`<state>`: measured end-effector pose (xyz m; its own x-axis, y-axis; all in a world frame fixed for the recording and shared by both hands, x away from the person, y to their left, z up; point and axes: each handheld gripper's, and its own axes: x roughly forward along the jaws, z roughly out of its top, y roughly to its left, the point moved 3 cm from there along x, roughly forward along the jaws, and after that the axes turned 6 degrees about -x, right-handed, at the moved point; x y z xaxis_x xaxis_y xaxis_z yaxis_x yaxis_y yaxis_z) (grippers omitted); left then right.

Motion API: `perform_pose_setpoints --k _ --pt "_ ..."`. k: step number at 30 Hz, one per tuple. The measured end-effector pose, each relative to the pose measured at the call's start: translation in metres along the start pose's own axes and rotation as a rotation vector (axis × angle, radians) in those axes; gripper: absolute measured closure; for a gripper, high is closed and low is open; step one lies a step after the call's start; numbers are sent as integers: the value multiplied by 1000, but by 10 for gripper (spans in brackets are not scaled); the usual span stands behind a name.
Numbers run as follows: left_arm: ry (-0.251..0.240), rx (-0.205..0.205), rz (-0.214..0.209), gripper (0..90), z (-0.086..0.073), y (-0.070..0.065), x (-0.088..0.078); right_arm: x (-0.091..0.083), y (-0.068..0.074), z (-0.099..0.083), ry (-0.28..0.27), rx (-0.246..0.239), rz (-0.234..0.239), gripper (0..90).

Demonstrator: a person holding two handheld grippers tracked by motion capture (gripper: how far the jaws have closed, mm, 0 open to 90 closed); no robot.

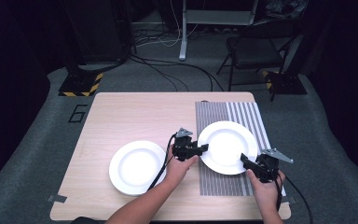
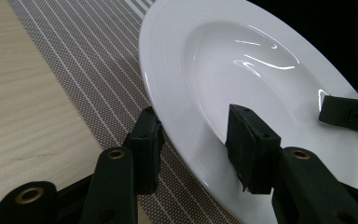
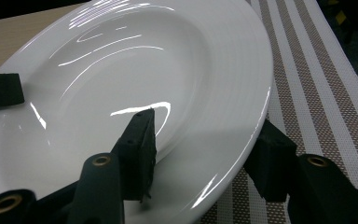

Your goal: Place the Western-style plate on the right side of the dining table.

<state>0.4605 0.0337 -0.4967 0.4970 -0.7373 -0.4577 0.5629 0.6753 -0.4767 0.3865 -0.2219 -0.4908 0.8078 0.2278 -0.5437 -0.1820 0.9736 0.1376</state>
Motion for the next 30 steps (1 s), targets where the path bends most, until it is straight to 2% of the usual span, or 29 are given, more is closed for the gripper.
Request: perform_pose_setpoints --k 2,3,9,16,21,30 --pt "2 1 -2 563 0 1 3 1 -1 0 -1 0 -1 471" --pt "-3 -14 -6 563 0 1 6 2 -2 0 0 0 -5 471" --pt "0 -2 0 563 1 5 14 9 -8 0 4 3 -8 471" --pt "-1 -19 7 564 2 8 19 14 -11 0 -4 -15 2 470" --pt "-7 -16 3 564 6 9 20 17 -12 3 0 4 7 470" --pt "-4 1 7 567 10 10 28 26 -20 7 -8 -15 10 470"
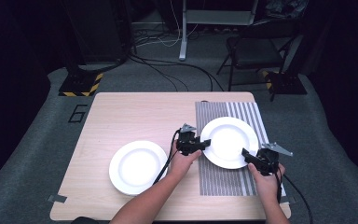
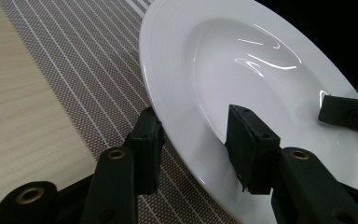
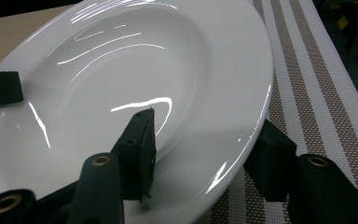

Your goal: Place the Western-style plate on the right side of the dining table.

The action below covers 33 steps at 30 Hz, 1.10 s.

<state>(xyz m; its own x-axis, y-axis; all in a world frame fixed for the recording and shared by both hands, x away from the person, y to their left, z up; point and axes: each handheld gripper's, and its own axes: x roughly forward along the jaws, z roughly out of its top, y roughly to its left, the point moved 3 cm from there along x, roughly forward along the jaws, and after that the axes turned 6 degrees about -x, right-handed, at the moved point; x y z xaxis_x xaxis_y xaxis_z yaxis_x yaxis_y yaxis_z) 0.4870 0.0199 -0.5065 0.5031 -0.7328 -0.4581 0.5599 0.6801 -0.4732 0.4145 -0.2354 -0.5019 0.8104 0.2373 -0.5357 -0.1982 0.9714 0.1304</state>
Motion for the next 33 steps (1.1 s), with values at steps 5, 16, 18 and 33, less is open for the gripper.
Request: perform_pose_setpoints --k 5,16,18,33 --pt "16 -10 11 565 -4 3 7 6 -4 -3 16 5 -1 470" --pt "35 -10 24 565 -7 1 19 11 -13 -11 37 34 -19 471" --pt "36 -4 25 565 -6 1 20 12 -14 -11 37 37 -22 470" --pt "29 6 30 566 -2 -2 26 12 -19 -8 30 20 -36 470"
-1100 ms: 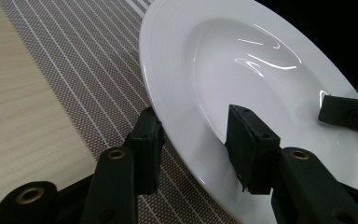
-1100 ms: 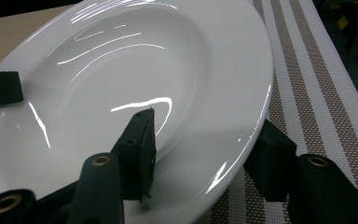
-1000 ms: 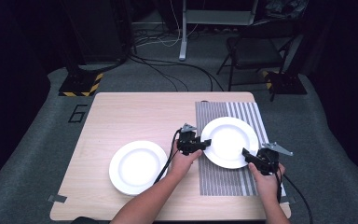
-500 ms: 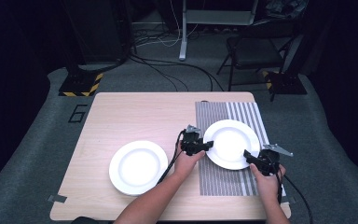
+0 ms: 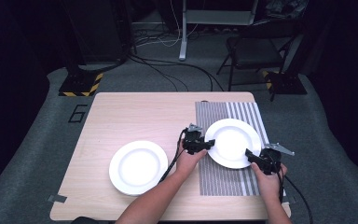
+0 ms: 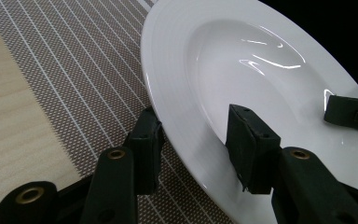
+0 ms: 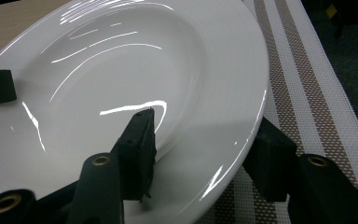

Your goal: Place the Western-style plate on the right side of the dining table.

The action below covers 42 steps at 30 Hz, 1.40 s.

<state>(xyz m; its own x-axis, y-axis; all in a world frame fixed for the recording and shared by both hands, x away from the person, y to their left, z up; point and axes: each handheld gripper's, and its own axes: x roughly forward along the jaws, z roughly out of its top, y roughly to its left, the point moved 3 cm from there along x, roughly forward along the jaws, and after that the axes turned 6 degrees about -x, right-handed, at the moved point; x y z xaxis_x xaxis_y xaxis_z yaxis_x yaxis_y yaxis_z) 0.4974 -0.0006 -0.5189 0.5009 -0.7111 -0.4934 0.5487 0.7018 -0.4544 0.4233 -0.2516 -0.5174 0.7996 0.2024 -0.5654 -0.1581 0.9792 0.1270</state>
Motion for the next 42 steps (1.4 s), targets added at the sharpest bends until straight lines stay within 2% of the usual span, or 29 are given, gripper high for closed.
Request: perform_pose_setpoints --k 1,5,11,23,31,36,42 --pt "-1 11 3 566 0 0 1 0 0 0 0 -3 -3 470" --pt "6 0 9 565 -1 1 3 2 -1 0 3 -7 -15 469" --pt "2 6 35 568 -2 2 8 6 -2 -3 15 0 -26 467" --pt "12 0 56 567 -6 4 17 13 -4 -6 27 -9 -58 467" --pt "-3 16 75 564 -7 2 20 16 -7 -10 42 -5 -79 456" --pt "13 24 90 548 -8 2 22 15 -7 -9 35 -15 -84 455" --pt "16 55 100 531 -8 3 22 15 -6 -10 35 -12 -86 456"
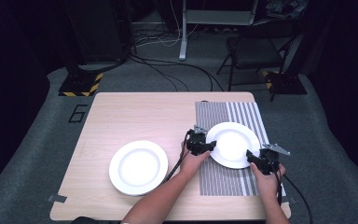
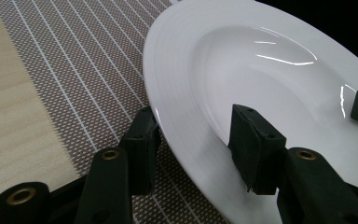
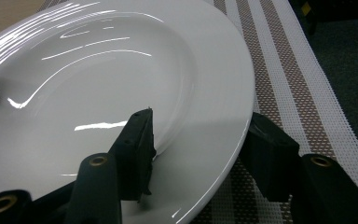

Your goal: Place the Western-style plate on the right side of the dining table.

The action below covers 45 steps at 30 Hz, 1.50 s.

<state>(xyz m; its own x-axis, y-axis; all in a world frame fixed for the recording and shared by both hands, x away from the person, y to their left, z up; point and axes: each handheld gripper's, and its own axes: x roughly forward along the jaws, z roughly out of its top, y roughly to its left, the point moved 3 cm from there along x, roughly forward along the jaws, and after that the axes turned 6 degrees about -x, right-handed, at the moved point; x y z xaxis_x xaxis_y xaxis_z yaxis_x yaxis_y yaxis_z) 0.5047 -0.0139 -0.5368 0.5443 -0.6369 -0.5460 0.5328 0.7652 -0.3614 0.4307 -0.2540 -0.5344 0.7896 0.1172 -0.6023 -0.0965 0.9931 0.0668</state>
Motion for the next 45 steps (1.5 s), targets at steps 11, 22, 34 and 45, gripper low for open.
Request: perform_pose_setpoints --k 11,22,34,45 --pt "-11 31 19 515 1 -1 -2 -1 2 0 6 -2 -8 442" --pt "-23 2 25 449 6 8 -19 -19 2 2 -32 -36 -31 375" --pt "-40 0 22 451 13 10 -40 -37 7 11 -99 -29 26 373" --pt "-39 27 27 451 17 13 -64 -42 21 18 -106 -51 82 376"
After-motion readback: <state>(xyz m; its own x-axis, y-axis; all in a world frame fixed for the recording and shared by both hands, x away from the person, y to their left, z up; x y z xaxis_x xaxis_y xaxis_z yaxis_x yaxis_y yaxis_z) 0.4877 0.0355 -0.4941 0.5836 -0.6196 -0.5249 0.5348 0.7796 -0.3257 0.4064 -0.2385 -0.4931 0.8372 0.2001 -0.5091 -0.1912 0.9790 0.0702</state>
